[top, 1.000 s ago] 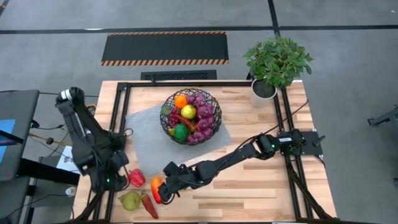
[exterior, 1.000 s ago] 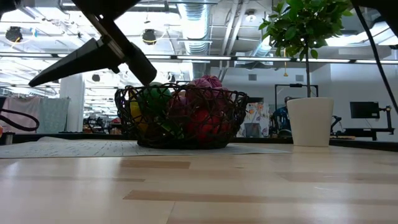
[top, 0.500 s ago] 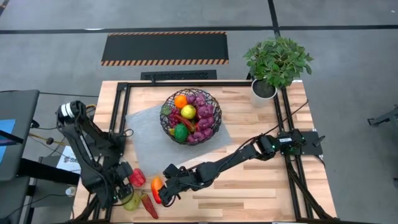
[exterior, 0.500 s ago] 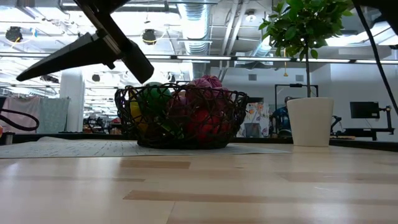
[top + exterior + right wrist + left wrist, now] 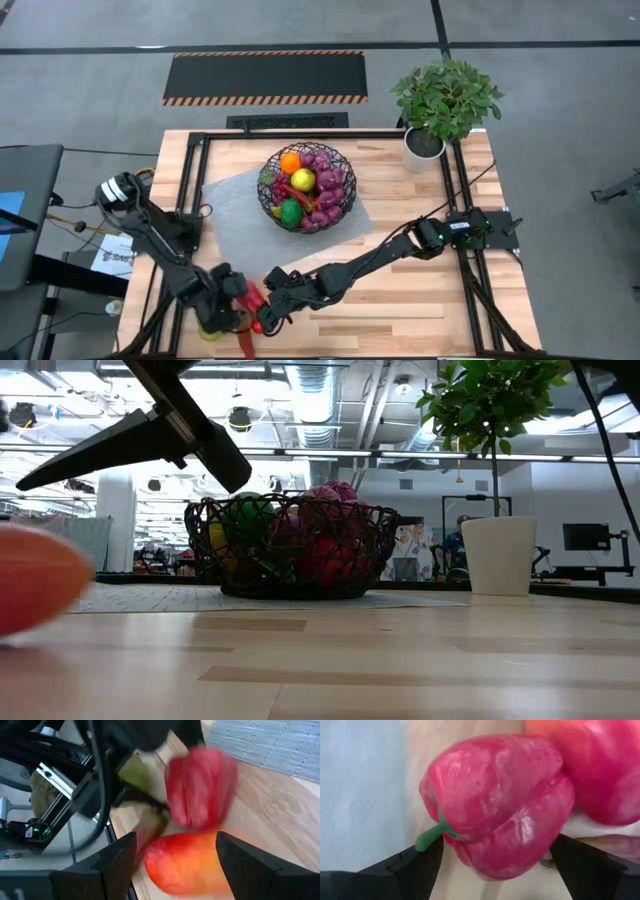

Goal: Build produce basket
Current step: Put the red mango into the wired basket

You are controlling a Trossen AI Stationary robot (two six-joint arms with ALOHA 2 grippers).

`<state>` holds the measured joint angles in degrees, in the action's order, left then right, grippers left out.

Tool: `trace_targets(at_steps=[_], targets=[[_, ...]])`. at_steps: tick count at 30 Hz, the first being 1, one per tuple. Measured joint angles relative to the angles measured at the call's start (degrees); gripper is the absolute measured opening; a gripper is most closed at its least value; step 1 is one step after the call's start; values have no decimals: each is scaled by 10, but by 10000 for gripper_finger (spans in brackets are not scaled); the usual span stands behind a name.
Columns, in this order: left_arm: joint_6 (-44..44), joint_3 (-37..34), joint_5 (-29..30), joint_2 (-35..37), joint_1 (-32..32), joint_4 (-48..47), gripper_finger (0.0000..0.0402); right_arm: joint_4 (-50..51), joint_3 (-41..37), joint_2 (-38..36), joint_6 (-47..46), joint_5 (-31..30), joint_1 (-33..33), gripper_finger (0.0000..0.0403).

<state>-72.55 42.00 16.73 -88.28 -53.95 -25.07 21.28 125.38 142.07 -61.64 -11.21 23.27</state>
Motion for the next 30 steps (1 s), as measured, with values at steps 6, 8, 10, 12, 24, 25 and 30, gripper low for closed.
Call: trace_targets(at_steps=[6,8,10,12,24,25,30], targets=[[96,7,-11,-13,66,36,345,72,0,-39,3,-10,-1,291],[114,7,-9,-4,85,28,345,105,0,-52,4,-11,-2,291],[130,7,-13,8,101,28,345,139,0,-65,6,-11,1,291],[143,7,-21,26,109,16,345,147,0,-76,15,-10,9,291],[132,7,-45,199,103,-67,345,145,-2,-56,26,-7,46,291],[127,7,-45,210,99,-68,345,144,0,-58,19,-14,44,291],[119,7,-60,238,74,-69,345,167,0,-59,2,-24,40,291]])
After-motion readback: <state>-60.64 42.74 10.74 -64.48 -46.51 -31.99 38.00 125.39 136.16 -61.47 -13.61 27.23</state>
